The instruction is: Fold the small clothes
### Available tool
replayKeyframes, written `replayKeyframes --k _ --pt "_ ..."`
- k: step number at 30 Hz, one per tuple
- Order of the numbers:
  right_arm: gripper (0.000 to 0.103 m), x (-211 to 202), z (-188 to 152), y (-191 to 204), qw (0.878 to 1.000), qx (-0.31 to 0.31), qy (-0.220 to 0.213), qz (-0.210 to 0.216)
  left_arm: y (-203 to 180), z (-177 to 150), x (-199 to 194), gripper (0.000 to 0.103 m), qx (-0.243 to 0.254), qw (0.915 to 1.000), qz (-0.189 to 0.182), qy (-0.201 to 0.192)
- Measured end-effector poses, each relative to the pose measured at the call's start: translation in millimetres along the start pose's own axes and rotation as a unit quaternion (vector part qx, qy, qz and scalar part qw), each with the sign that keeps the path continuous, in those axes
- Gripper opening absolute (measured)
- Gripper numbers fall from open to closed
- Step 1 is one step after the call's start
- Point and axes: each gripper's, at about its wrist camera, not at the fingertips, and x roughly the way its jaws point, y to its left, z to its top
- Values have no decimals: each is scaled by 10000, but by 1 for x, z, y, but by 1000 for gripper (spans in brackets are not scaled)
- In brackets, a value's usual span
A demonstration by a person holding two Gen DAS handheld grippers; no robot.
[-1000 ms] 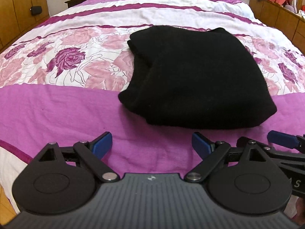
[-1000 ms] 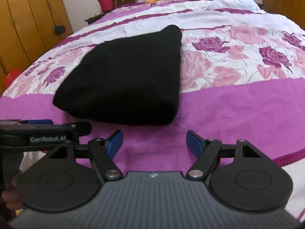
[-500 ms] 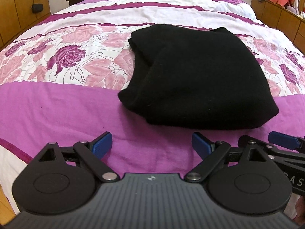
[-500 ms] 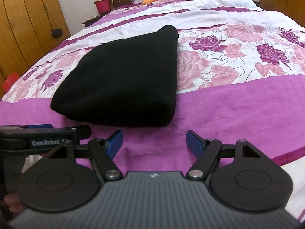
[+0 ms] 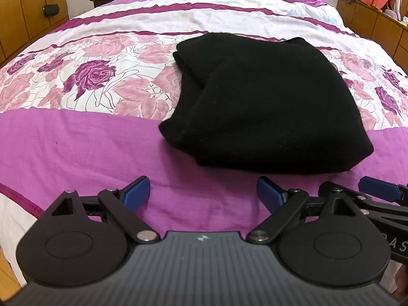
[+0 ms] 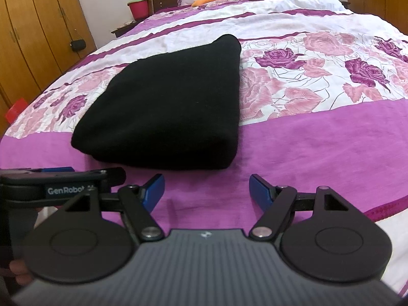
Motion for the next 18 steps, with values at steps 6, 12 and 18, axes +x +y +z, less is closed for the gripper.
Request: replayKeyframes --k 6,12,18 --pt "75 -1 0 0 10000 4 -11 23 -1 0 0 93 43 10000 22 -7" --pt "75 -1 0 1 10000 5 -14 29 0 -1 0 93 36 10000 35 -1" --pt "75 -2 0 1 10000 9 -12 30 0 -2 0 93 41 10000 37 -1"
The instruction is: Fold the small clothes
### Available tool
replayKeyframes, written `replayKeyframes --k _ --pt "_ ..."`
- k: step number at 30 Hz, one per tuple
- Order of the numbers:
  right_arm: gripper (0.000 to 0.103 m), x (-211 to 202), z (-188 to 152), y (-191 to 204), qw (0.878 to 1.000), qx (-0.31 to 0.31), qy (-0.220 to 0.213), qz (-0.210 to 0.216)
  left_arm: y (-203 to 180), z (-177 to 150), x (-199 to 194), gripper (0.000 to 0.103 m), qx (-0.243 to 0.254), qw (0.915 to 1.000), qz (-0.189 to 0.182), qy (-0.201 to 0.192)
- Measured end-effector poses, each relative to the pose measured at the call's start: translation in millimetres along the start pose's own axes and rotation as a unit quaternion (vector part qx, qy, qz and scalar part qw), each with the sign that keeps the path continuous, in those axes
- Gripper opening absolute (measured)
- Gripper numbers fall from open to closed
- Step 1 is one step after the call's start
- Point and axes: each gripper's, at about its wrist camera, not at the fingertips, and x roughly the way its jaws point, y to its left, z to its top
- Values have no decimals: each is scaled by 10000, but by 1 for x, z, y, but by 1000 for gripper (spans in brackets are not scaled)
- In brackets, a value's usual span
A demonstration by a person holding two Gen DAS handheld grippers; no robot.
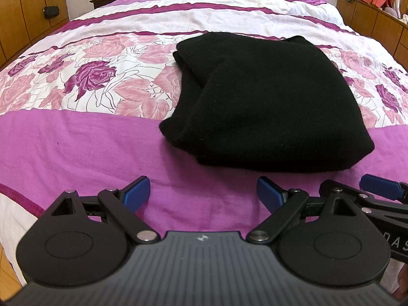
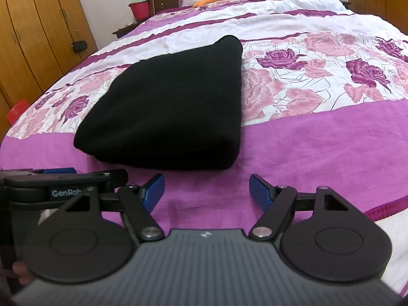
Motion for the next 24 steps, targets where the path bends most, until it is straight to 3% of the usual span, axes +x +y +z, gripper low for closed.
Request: replayKeyframes --k 24 --pt "75 -1 0 2 10000 -30 -26 24 0 -1 1 93 -6 10000 -9 12"
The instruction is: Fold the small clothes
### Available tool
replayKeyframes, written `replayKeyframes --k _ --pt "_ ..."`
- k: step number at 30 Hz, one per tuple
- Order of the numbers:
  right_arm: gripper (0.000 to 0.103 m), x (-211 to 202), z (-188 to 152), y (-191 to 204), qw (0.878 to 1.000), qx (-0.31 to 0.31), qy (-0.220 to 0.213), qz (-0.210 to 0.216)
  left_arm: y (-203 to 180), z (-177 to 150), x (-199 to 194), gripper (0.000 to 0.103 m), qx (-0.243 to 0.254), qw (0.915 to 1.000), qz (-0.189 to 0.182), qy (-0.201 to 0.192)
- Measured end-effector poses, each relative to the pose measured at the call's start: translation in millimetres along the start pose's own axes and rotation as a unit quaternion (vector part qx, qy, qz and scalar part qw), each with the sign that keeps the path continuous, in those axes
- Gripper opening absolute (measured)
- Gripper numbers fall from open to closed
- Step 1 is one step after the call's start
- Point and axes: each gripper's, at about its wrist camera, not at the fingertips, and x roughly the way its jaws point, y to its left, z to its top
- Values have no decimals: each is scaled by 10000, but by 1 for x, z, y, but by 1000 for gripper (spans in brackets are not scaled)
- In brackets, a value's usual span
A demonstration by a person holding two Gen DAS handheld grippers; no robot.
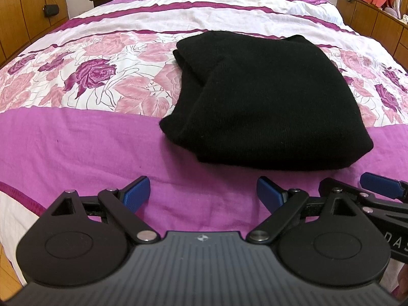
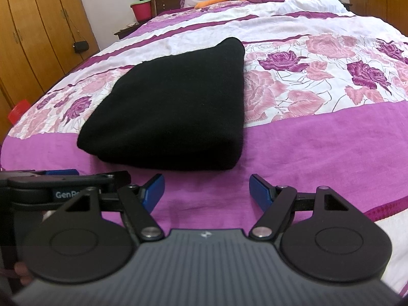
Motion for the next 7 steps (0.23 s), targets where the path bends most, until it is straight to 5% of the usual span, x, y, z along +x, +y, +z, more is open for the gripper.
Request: replayKeyframes --k 7 --pt "75 -1 0 1 10000 -14 -5 5 0 -4 -1 93 -7 10000 -54 21"
